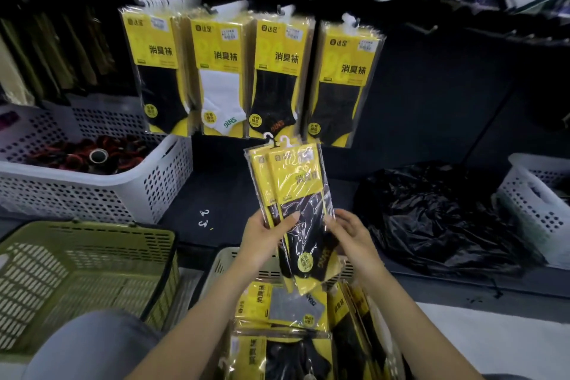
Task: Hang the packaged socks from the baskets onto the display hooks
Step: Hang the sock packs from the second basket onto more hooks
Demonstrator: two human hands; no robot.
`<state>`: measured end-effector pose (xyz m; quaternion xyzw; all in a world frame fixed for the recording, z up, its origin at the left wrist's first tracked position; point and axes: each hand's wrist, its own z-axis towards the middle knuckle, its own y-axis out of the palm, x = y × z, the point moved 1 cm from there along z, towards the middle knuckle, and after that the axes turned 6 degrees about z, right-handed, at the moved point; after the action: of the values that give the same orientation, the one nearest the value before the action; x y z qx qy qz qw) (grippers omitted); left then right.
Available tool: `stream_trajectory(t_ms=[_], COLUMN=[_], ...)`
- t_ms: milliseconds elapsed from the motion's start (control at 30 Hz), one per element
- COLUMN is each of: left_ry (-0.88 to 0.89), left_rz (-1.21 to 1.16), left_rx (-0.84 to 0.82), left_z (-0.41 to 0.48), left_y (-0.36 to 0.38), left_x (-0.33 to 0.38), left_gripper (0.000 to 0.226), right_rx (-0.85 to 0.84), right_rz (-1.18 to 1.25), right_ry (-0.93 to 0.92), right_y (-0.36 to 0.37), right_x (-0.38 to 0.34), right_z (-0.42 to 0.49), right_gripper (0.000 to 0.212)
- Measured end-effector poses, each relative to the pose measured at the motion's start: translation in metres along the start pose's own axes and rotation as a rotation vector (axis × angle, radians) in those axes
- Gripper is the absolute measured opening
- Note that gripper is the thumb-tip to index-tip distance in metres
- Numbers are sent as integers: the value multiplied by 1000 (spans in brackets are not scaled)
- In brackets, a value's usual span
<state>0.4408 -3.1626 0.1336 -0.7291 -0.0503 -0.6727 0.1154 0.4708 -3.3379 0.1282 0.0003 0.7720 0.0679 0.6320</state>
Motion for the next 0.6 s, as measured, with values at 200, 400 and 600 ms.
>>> stream_trajectory(t_ms=[200, 400, 600], left_ry=[54, 148, 212], left_rz=[54, 106, 136], left_rx=[-69, -81, 67], left_z=[9, 22, 44], left_y=[4, -3, -22], left_x=[15, 31, 57], left_gripper=[19, 29, 44], right_rx=[72, 41, 131], right_rz=[88, 104, 118], right_ry=[-150, -137, -253], right_y=[11, 7, -9], right_x=[-41, -53, -79], right_z=[5, 9, 28], right_gripper=[31, 31, 11])
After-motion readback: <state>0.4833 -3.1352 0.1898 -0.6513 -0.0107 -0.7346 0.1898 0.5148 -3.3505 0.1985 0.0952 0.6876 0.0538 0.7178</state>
